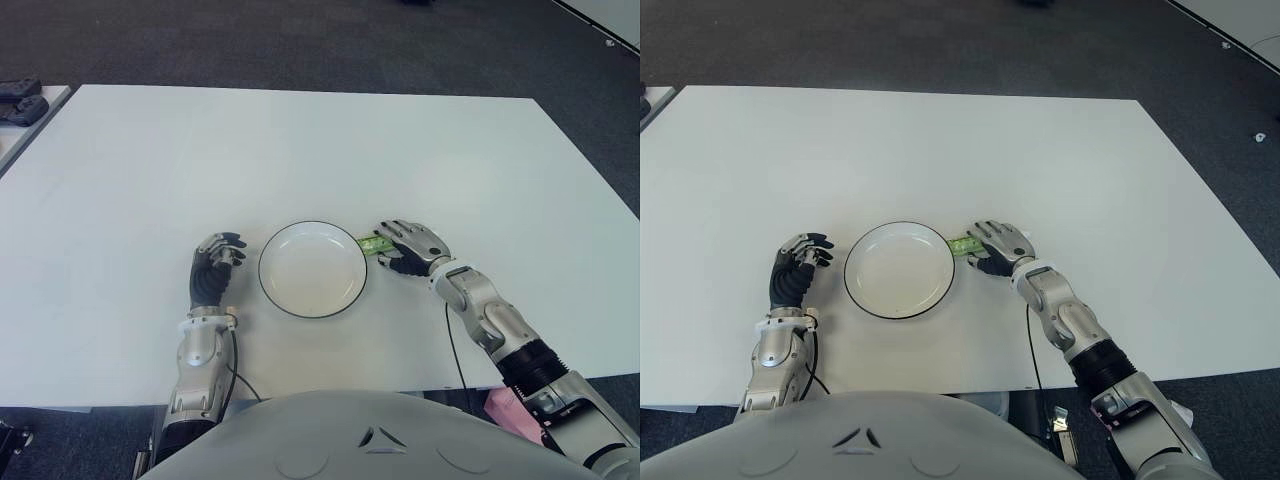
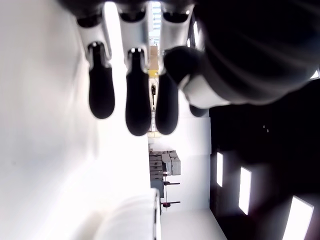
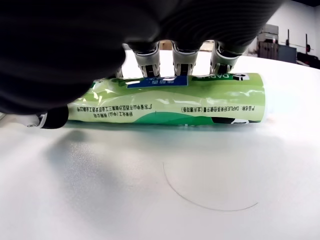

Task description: Put the toothpaste on the table into the plate.

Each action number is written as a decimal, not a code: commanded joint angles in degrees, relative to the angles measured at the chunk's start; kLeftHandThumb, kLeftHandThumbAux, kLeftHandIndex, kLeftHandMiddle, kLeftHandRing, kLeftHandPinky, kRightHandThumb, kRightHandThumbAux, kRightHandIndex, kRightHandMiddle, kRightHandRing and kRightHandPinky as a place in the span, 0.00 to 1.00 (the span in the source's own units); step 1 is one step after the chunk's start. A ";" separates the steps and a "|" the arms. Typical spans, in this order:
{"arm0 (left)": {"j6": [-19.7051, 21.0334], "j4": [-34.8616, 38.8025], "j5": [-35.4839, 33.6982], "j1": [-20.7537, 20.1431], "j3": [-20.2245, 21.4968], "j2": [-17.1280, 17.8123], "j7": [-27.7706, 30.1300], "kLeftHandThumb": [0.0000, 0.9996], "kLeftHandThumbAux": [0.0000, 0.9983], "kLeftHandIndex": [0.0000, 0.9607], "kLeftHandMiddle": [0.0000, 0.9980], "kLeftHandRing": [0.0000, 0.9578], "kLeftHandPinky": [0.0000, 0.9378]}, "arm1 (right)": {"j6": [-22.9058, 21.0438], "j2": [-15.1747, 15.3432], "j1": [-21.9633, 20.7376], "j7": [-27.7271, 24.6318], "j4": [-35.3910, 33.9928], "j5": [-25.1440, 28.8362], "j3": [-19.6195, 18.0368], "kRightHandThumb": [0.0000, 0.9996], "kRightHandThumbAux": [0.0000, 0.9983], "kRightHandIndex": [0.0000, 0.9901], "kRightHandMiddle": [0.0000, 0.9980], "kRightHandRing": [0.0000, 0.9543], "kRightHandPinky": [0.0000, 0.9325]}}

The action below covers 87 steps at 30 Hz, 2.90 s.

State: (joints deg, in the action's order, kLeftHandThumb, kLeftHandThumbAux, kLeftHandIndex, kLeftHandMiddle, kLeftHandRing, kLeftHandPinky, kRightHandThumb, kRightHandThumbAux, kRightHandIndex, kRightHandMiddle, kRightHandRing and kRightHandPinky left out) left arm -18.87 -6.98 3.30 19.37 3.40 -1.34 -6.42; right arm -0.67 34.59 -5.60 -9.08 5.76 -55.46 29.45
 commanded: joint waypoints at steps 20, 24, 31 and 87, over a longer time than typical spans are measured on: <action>2.58 -0.34 -0.51 1.51 0.11 -0.30 -0.16 0.83 0.68 0.41 0.49 0.57 0.56 | -1.08 -6.36 -2.61 13.32 20.68 -1.40 2.81 0.59 0.22 0.00 0.00 0.00 0.00; 2.77 -0.29 -0.39 1.45 0.17 -0.48 -0.44 0.83 0.68 0.42 0.48 0.58 0.57 | 0.45 -7.62 -5.42 17.92 27.42 -0.68 2.89 0.58 0.24 0.00 0.00 0.00 0.00; 2.28 -0.33 -0.70 1.54 0.15 -0.36 0.02 0.83 0.68 0.42 0.48 0.58 0.57 | 5.36 -9.85 -12.88 27.21 44.60 -0.39 4.07 0.60 0.32 0.00 0.00 0.00 0.00; 1.05 -1.10 -1.10 1.23 0.79 -0.36 -0.34 0.83 0.68 0.41 0.49 0.58 0.57 | 12.16 -11.70 -23.56 18.72 59.59 10.22 7.38 0.95 0.66 0.40 0.54 0.53 0.65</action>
State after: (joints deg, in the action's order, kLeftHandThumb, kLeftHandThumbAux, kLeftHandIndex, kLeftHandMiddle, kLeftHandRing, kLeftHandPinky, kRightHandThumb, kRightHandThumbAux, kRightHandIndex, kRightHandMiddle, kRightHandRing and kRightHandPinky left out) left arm -19.46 -6.56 2.20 20.42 3.97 -1.40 -6.39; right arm 14.36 22.32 -35.41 15.87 62.92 -44.57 35.19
